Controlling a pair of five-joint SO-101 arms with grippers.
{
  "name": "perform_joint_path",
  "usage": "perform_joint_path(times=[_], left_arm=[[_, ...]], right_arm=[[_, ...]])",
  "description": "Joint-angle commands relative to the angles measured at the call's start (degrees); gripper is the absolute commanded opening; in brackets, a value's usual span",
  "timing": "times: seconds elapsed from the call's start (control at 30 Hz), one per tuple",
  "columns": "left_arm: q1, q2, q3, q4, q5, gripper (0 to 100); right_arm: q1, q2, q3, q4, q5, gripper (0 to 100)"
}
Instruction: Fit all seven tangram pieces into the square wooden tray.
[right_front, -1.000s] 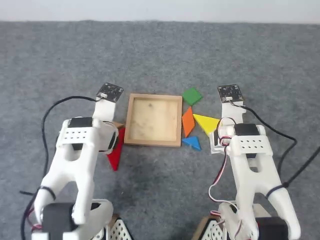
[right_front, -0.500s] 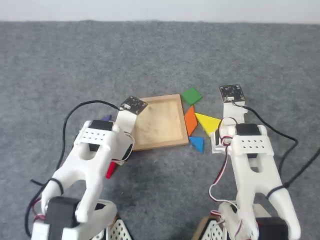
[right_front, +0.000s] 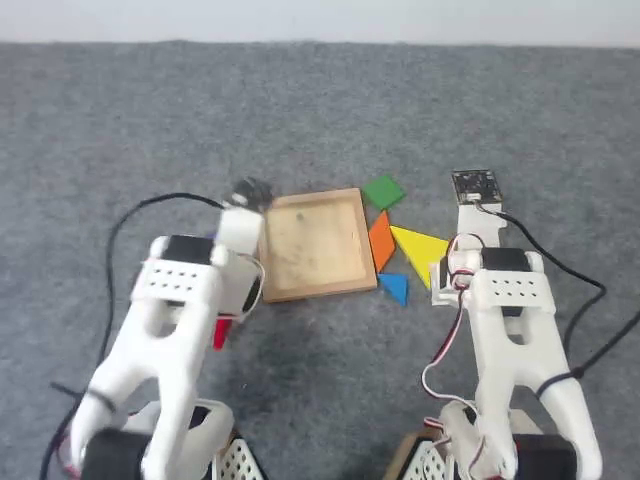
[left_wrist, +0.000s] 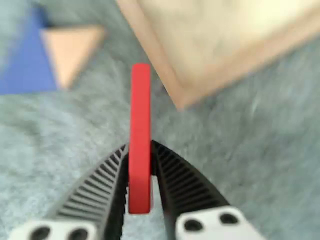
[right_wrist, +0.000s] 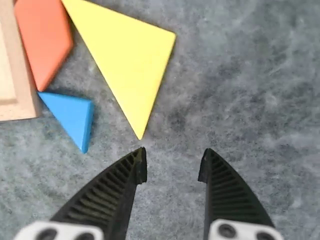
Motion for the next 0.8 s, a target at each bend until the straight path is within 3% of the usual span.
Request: perform_joint_path(times=[0.0,0.17,0.37,0.63,0.77], left_arm=[[2.5,-6.6,-5.8,-0.2,7.3,1],[3.3,4.0,-11.1,-7.9,18.2,1],[3.9,23.0,-22.9,-8.8,31.1,1],[7.5,28.5,-26.7,-12.8,35.7,1],[5.8,30.5,-26.4,-13.9,35.6,1]], right_arm=[[0.7,-2.7,-0.9,-0.9,-1.6,17.2],[0.7,-2.7,-0.9,-0.9,-1.8,17.2],[0.7,-2.4,-0.9,-0.9,-1.9,17.2],[0.6,-2.3,-0.9,-1.0,-1.9,17.1],[0.5,-2.4,-0.9,-1.0,-1.9,9.4]])
